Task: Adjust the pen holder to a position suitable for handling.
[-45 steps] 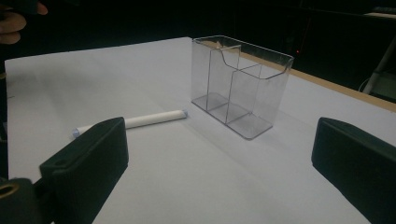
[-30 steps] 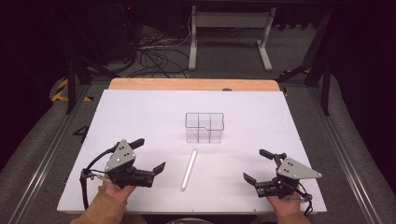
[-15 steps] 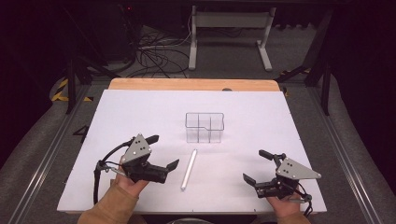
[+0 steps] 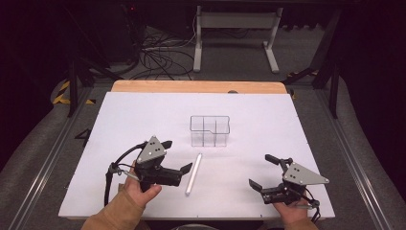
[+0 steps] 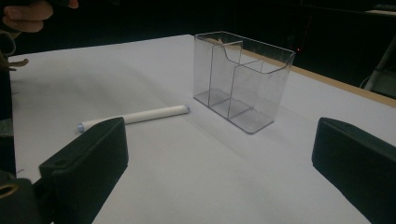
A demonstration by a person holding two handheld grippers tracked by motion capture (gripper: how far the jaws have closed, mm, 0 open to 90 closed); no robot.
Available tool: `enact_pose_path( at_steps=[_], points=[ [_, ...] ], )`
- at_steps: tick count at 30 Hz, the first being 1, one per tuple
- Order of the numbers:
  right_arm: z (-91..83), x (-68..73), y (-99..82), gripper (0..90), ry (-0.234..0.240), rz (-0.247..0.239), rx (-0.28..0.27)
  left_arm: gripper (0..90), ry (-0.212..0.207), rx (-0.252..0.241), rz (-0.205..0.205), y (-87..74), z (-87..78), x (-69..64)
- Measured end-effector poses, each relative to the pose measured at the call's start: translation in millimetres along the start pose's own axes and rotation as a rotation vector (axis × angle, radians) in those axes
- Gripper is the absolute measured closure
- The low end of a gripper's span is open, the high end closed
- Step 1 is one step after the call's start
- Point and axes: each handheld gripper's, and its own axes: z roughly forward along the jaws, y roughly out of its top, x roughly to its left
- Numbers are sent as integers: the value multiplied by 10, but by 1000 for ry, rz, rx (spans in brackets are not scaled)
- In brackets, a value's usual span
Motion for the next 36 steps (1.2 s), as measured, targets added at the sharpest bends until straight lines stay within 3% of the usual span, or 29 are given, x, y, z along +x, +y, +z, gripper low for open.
enact_pose_path(
  at_steps=[2, 4, 5, 7, 10, 12, 13, 15, 17, 19, 23, 28, 30, 33, 36],
  points=[
    [-1, 1, 1, 41, 0, 0, 0, 69, -37, 25, -14, 15, 2, 25],
    [-3, 5, 0, 41, 0, 2, 0, 145, -30, 37, -37, 30, 7, 53],
    [-5, 6, -1, 41, -1, 1, 0, 233, -22, 37, -34, 35, 3, 67],
    [-5, 5, -1, 41, 0, 1, 0, 243, -44, 31, -31, 37, 1, 91],
    [-7, 4, -2, 41, 2, 2, -1, 286, -54, 60, -17, 48, 25, 101],
    [-5, 6, -1, 41, 2, 1, -1, 312, -112, 108, -30, 58, 58, 123],
    [-4, 7, -1, 41, 2, 0, -1, 305, -116, 108, -31, 56, 57, 131],
    [-2, 7, 1, 41, 1, -2, 0, 325, -71, 104, -38, 47, 51, 94],
    [3, 8, 3, 41, 5, -4, -1, 314, 11, 99, -30, 53, 49, 49],
    [9, 11, 4, 41, 6, -3, 1, 280, 17, 135, -38, 83, 72, 47],
    [19, 10, 9, 41, 7, -9, 0, 228, 27, 179, -118, 122, 148, 25],
    [25, 9, 14, 41, 9, -10, -4, 184, 36, 235, -154, 182, 234, 22],
    [27, 10, 15, 41, 12, -9, -3, 195, 58, 264, -157, 198, 270, 15],
    [34, 7, 18, 41, 14, -12, -7, 204, 82, 320, -157, 212, 334, 7],
    [42, 4, 21, 41, 15, -12, -6, 212, 75, 389, -182, 218, 401, 34]
  ],
)
